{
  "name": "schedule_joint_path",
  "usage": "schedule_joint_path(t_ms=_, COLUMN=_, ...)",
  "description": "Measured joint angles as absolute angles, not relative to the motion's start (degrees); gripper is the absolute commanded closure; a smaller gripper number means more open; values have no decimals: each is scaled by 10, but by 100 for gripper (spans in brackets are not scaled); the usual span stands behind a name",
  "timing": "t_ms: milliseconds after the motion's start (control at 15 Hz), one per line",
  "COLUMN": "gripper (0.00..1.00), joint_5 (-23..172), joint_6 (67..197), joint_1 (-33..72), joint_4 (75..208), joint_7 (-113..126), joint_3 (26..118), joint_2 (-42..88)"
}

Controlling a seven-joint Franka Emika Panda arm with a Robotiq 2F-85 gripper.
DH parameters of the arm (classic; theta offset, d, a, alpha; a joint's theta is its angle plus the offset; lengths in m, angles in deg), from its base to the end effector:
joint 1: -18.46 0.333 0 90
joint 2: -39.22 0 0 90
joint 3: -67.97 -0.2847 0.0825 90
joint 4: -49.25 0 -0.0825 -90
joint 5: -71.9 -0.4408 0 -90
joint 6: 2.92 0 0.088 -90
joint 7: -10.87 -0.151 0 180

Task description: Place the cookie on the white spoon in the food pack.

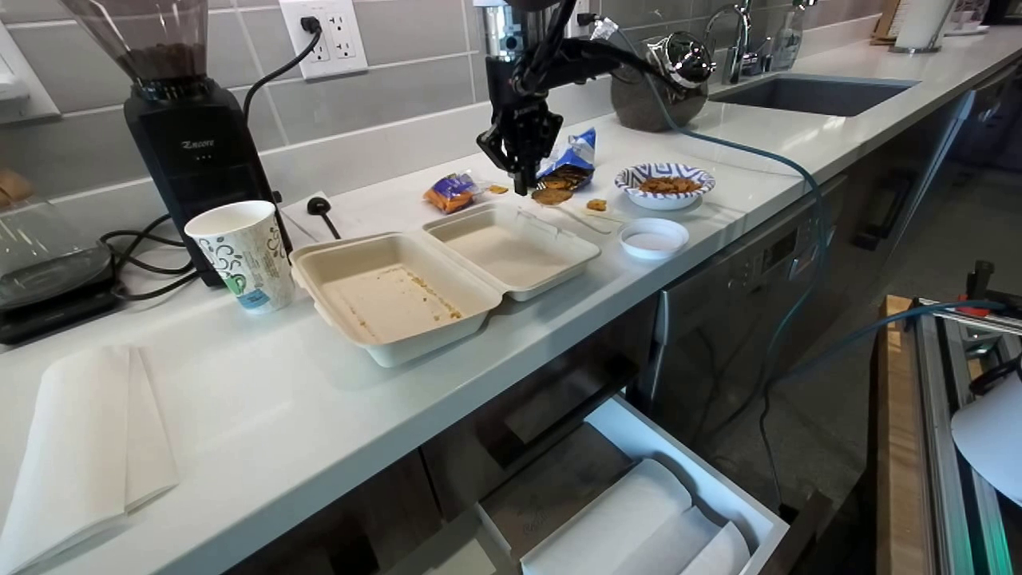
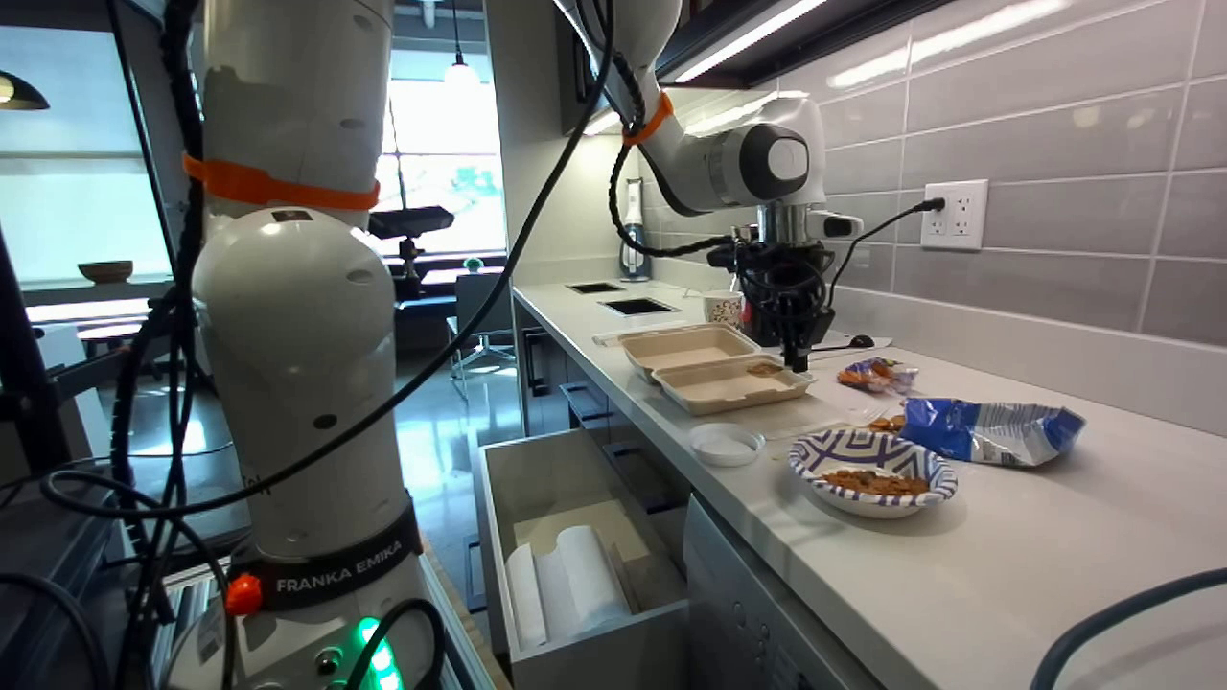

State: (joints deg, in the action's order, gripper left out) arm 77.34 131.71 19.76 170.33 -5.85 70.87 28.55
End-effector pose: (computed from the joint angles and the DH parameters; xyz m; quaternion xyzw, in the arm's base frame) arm 0.6129 -0.0220 0.2195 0.9909 -0.1263 0.0300 0.0356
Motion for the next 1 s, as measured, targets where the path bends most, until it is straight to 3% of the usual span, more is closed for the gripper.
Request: schedule_joint_path(t_ms=1000, gripper=97, joint_5=769, joint_6=1317, joint_1=238, joint_4=1673, joint_7=-117, joint_3=673, joint_2=269)
